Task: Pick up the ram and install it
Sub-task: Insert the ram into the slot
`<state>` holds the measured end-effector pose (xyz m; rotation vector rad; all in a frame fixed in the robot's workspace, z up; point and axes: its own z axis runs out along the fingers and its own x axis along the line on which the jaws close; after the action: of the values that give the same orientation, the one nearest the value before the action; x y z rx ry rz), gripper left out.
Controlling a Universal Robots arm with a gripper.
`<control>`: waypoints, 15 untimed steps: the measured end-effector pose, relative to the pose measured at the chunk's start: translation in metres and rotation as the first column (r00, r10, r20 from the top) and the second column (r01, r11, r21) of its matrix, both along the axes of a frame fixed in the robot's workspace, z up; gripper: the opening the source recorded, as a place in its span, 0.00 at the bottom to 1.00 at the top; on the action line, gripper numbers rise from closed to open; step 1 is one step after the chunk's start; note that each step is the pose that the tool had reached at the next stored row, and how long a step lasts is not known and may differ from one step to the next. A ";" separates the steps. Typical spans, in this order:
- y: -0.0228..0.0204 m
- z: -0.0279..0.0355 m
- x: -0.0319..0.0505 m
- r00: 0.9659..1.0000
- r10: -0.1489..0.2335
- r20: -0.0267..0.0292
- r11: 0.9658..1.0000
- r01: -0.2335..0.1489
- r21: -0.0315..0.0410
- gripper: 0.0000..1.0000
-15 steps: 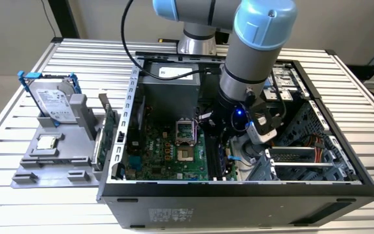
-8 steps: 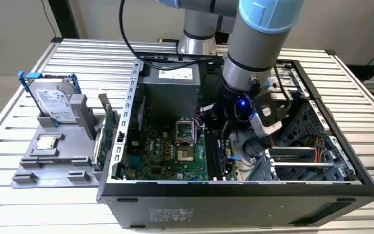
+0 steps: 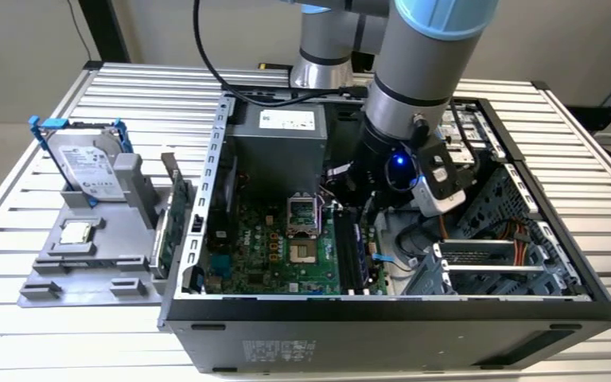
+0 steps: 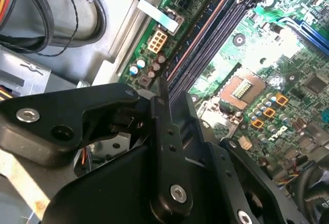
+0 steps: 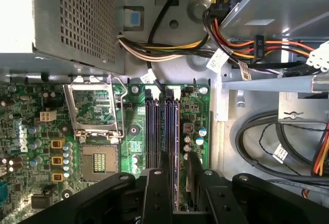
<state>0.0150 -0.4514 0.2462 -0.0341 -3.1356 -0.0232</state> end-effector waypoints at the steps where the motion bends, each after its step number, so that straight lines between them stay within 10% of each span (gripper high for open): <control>1: 0.0000 0.0000 0.0000 1.000 0.000 0.000 1.000 0.000 0.000 1.00; 2: 0.0000 0.0001 0.0000 1.000 0.000 0.000 1.000 0.000 0.000 1.00; 3: 0.0000 0.0001 0.0000 1.000 0.000 0.000 1.000 0.000 0.000 0.00; 15: 0.0000 0.0001 -0.0001 1.000 0.000 0.000 1.000 0.000 0.001 0.00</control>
<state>0.0149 -0.4514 0.2463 -0.0334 -3.1355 -0.0242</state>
